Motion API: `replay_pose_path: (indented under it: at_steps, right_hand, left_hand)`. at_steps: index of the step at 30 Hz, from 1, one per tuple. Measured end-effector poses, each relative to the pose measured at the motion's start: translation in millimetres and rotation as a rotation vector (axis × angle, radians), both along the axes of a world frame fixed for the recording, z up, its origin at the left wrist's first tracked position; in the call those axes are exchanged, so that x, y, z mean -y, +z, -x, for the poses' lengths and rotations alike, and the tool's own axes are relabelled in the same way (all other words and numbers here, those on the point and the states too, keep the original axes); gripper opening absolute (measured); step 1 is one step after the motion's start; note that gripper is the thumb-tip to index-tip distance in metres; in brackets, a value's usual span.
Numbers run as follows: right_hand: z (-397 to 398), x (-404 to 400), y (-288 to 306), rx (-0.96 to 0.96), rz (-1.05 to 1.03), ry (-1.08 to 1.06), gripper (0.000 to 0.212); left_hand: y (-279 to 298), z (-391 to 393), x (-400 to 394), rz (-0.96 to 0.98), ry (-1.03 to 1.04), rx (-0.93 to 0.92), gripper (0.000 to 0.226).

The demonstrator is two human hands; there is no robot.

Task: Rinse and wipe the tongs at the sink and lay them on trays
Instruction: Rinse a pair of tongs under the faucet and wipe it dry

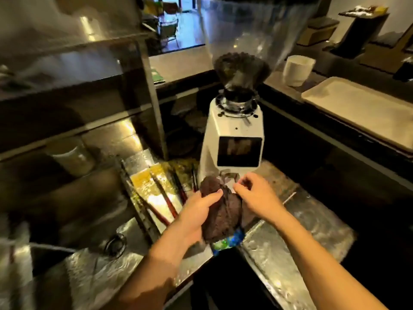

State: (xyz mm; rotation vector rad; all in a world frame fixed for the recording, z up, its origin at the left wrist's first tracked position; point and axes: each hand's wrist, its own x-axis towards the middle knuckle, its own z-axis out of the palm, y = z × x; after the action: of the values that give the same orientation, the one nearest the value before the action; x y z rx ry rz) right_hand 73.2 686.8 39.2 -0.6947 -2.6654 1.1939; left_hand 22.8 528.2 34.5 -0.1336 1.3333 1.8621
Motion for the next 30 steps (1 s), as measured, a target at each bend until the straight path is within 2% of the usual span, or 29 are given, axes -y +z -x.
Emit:
replay_pose_path:
  at_steps: [5, 8, 11, 14, 16, 19, 22, 25, 27, 30]
  right_hand:
    - [39.8, 81.4, -26.8, 0.084, 0.052, 0.041, 0.014]
    - [58.6, 111.7, -47.5, 0.173, 0.021, 0.063, 0.008]
    - [75.1, 128.6, -73.1, 0.257, -0.062, 0.109, 0.016]
    - [92.6, 136.1, -96.8, 0.382, -0.110, 0.190, 0.029]
    - [104.6, 134.9, -111.5, 0.449, -0.200, 0.248, 0.033]
    - [117.3, 132.1, -132.5, 0.408, -0.308, 0.309, 0.030]
    - [134.1, 138.4, -150.4, 0.390, -0.469, 0.390, 0.035]
    - [151.8, 145.3, -161.1, 0.496, -0.646, 0.529, 0.034]
    - [158.4, 144.8, -168.6, 0.576, -0.717, 0.612, 0.036]
    - [164.7, 140.5, -178.0, 0.669, -0.783, 0.689, 0.039]
  left_hand:
    - [-24.8, 29.3, 95.1, 0.069, 0.131, 0.041, 0.020]
    - [-42.5, 43.8, 132.6, 0.117, 0.195, 0.049, 0.007]
    - [-60.1, 54.1, 153.9, 0.210, 0.271, 0.026, 0.006]
    - [-76.6, 58.6, 160.6, 0.250, 0.293, 0.060, 0.010]
    - [-85.0, 63.8, 158.2, 0.291, 0.327, 0.084, 0.003]
    - [-95.8, 72.8, 152.4, 0.330, 0.366, 0.100, 0.001]
    - [-102.8, 78.0, 147.0, 0.349, 0.360, 0.133, 0.009]
    - [-108.6, 80.1, 143.8, 0.422, 0.454, 0.142, 0.011]
    - [-109.8, 79.8, 142.8, 0.405, 0.481, 0.168, 0.013]
    - [-114.9, 79.7, 141.5, 0.389, 0.508, 0.232, 0.028]
